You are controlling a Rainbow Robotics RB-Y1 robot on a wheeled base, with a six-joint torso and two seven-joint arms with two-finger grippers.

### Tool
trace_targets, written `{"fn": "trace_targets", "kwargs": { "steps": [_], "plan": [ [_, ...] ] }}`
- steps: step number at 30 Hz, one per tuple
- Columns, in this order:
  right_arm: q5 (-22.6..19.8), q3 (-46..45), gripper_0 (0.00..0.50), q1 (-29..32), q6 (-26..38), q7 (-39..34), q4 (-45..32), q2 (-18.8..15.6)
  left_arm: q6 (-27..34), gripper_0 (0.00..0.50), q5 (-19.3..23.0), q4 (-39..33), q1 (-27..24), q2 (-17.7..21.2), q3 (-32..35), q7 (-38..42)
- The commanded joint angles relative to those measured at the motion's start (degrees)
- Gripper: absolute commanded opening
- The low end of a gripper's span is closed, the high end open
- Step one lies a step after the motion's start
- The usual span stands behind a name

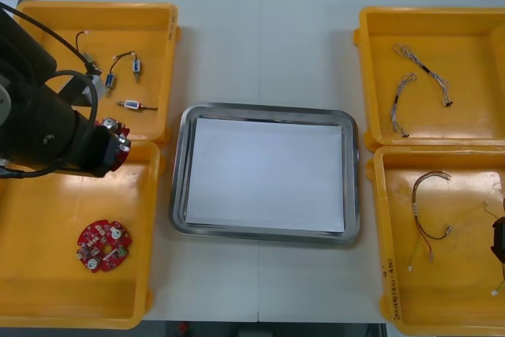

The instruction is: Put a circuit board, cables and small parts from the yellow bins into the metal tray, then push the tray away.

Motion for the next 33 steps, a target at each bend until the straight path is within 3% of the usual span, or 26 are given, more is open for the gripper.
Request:
{"fn": "trace_targets", "kwargs": {
  "steps": [1,3,13,22,33],
  "plan": [
    [-1.4,-1.2,0.000,-1.3,6.0,-0.2,-5.2,-3.7,0.5,0.000,-2.6,-1.9,-5.7,-3.4,-5.5,5.5],
    [-1.5,-1.2,0.000,-2.7,9.3,-0.2,-6.5,-4.2,0.5,0.002,-3.3,-1.8,-7.2,-4.4,-7.7,6.9],
    [-4.2,-3.7,0.000,-9.0,9.5,0.2,-12.8,-6.1,0.5,0.002,-9.0,-1.8,-12.2,-11.2,-19.3,15.9],
    [-11.5,-6.4,0.000,-9.8,9.5,0.4,-12.9,-9.1,-2.2,0.002,-14.2,-0.4,-12.9,-13.4,-27.7,21.3],
    [-23.2,-4.7,0.000,-12.0,9.5,1.9,-12.9,-17.3,-9.8,0.001,-17.5,6.2,-12.9,-16.1,-33.0,23.6]
  ]
}}
